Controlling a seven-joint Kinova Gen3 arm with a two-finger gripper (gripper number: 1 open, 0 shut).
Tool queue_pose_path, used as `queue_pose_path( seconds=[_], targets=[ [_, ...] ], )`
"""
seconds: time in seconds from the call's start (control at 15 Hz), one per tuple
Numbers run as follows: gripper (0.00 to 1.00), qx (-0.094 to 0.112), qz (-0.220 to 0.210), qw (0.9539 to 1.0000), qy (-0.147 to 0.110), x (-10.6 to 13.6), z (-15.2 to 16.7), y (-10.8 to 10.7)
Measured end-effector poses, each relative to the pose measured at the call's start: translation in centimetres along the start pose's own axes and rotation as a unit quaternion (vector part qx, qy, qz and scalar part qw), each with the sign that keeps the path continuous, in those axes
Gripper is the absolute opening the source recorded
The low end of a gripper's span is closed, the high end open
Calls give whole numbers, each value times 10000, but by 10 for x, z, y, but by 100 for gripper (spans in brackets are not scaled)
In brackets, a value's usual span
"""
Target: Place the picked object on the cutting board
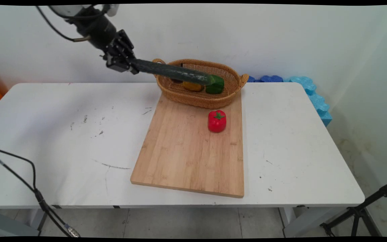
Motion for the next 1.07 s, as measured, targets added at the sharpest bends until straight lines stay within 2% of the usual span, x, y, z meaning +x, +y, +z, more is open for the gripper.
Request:
queue_pose_path(
  seconds=[0.27,0.53,1.07],
  targets=[
    [0,-275,-260,9993,77,-10,-12,37],
    [0,-468,-536,9974,123,-19,-5,68],
    [0,-805,-1077,9908,146,-39,56,122]
  ],
)
